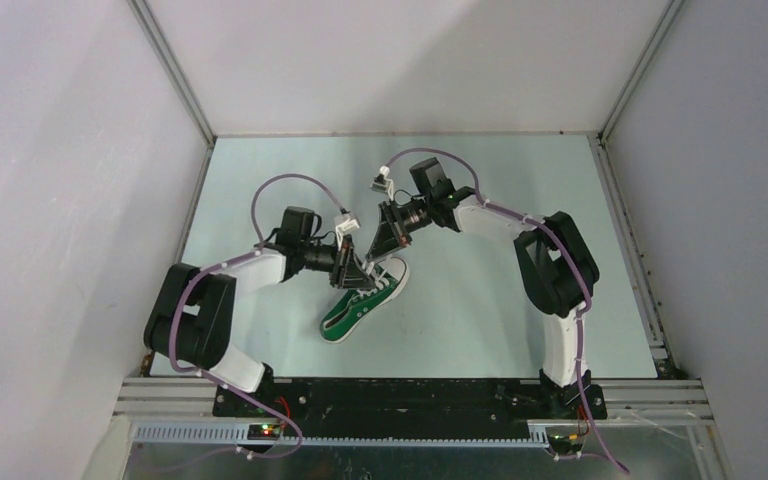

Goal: Tie the shoes
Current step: Wrap the shoelace around the shoelace.

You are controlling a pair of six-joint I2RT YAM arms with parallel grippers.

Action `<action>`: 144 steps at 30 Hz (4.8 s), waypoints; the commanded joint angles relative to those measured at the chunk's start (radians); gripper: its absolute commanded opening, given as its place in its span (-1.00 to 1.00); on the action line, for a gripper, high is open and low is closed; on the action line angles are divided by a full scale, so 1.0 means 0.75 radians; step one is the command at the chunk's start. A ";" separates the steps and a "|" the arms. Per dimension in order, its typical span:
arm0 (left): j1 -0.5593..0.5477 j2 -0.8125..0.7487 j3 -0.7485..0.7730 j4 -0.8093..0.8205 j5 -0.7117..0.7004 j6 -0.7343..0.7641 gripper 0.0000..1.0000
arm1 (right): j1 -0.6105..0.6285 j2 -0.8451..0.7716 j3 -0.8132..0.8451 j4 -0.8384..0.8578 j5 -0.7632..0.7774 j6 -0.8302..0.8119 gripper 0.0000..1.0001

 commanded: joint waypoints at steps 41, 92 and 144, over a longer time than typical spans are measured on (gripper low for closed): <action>0.103 -0.102 -0.080 0.082 -0.116 -0.271 -0.60 | -0.055 -0.049 0.092 -0.087 0.230 -0.114 -1.00; 0.115 0.096 -0.047 0.217 -0.357 -0.815 -1.00 | -0.134 0.036 -0.082 -0.286 0.649 -0.026 -0.08; 0.013 -0.077 -0.014 0.077 -0.552 -0.745 -1.00 | 0.057 0.302 0.675 -0.544 1.682 -0.228 -0.27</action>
